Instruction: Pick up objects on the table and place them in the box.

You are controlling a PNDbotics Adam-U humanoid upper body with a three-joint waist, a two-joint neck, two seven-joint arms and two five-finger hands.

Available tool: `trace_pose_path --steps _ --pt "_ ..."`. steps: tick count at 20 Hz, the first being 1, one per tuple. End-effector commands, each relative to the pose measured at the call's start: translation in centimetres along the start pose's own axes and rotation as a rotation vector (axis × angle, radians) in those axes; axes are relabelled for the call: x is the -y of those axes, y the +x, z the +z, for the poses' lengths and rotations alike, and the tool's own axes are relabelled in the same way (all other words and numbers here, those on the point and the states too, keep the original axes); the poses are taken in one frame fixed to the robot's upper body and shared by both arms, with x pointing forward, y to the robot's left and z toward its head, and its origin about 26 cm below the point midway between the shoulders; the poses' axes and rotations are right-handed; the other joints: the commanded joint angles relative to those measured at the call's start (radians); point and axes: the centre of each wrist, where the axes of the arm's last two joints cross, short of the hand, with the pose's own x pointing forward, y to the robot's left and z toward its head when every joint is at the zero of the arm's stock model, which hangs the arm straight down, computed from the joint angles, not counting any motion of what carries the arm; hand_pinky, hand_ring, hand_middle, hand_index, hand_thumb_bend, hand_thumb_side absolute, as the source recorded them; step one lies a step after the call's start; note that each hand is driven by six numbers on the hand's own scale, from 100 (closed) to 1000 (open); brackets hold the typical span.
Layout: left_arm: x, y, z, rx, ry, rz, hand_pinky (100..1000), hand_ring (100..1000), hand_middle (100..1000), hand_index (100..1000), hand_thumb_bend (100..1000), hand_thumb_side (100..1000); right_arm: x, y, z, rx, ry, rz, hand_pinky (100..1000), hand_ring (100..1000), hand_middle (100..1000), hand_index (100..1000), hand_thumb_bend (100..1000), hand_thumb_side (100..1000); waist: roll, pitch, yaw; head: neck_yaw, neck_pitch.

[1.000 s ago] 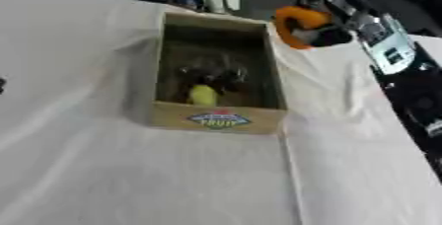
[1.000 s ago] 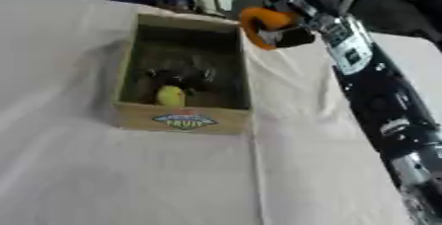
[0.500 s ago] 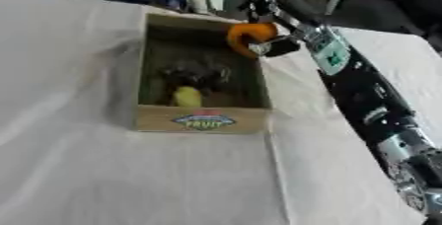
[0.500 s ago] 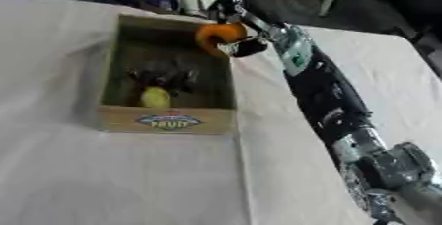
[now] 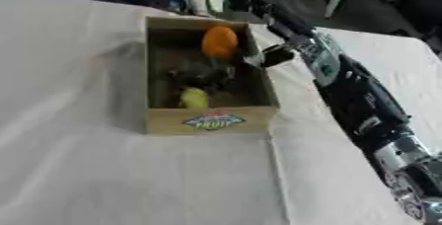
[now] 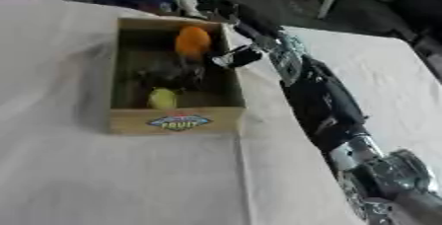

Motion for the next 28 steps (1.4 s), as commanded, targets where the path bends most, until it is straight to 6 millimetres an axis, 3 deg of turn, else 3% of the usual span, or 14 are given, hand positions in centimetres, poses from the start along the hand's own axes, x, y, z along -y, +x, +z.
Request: trace_pose_path --steps 1,3,6,12,17,28 --pt "-0.2 0.6 -0.1 0.01 0.003 -0.022 734 718 683 833 100 371 2.3 -0.1 -0.2 0.017 -0.098 0.014 873 976 926 926 243 125 0.012 -0.018 -0.009 0.01 -0.009" --pt "-0.2 0.4 0.2 0.0 0.013 -0.025 734 718 683 833 100 375 2.8 0.0 -0.1 0.029 -0.131 -0.01 851 957 895 908 157 100 0.014 -0.018 -0.021 0.027 -0.008" --pt "-0.4 0.2 0.9 -0.027 0.041 -0.036 734 718 682 830 100 386 3.9 0.4 0.6 0.064 -0.168 -0.061 802 919 839 885 100 100 0.017 -0.022 -0.051 0.069 -0.002" --pt "-0.5 -0.3 2.3 -0.076 0.106 -0.063 731 714 678 828 100 392 5.4 1.8 4.4 0.133 -0.232 -0.221 785 893 803 874 100 100 0.022 -0.024 -0.115 0.134 0.003" --pt "-0.5 -0.6 3.0 -0.102 0.151 -0.079 727 712 675 827 100 397 6.6 4.1 7.0 0.163 -0.271 -0.358 778 884 786 864 100 100 0.029 -0.02 -0.146 0.166 0.0" --pt "-0.4 -1.1 4.4 -0.152 0.244 -0.1 716 706 669 815 100 410 3.5 7.4 14.2 0.031 -0.356 -0.63 762 872 741 811 100 132 0.039 -0.018 -0.199 0.222 -0.005"
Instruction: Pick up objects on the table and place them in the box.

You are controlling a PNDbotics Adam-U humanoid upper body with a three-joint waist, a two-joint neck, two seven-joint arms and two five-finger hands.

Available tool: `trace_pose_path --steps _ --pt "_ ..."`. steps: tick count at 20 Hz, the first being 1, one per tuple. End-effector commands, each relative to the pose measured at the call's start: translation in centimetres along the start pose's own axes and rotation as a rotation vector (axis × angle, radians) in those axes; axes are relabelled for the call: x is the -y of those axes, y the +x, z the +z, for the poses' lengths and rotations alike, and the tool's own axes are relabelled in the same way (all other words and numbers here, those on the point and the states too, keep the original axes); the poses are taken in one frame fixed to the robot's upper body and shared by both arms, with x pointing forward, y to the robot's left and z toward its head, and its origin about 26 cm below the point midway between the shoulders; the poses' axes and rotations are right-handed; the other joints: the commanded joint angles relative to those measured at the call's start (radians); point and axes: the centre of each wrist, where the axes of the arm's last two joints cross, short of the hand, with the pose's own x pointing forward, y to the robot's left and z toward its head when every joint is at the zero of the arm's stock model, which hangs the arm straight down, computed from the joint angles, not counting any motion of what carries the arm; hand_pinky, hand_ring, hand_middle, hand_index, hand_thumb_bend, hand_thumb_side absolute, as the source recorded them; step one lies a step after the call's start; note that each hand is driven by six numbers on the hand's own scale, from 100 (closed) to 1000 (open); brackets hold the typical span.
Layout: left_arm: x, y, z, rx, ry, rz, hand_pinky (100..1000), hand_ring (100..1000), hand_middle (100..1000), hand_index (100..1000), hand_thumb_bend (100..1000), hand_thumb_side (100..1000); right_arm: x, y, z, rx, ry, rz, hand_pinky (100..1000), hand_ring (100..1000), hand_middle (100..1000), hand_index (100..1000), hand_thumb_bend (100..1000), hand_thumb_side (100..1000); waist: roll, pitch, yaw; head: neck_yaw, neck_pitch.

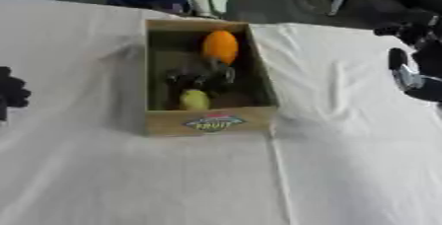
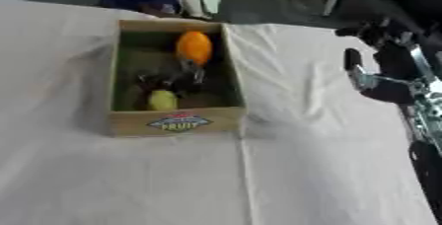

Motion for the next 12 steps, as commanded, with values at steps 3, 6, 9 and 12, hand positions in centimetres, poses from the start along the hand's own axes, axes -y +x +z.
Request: trace_pose_path --steps 3,6,9,12 --pt "-0.4 0.4 0.2 0.018 0.037 -0.026 715 705 668 810 100 414 0.5 1.4 2.1 -0.033 -0.067 -0.03 756 861 725 793 100 160 0.007 -0.018 -0.01 0.023 0.0" --pt "-0.4 0.3 0.4 0.013 0.047 -0.026 714 703 664 801 100 420 -0.1 1.6 3.6 -0.066 -0.102 -0.049 751 849 708 773 100 176 0.009 -0.02 -0.017 0.038 0.001" --pt "-0.3 0.2 0.5 0.01 0.053 -0.022 711 695 656 794 100 427 -0.7 1.8 4.7 -0.099 -0.148 -0.066 747 841 694 769 100 201 0.011 -0.021 -0.023 0.042 0.022" --pt "-0.2 0.1 0.6 0.004 0.056 -0.017 709 690 652 788 100 430 -1.3 1.8 5.4 -0.135 -0.185 -0.08 745 836 686 768 100 215 0.013 -0.023 -0.026 0.047 0.037"
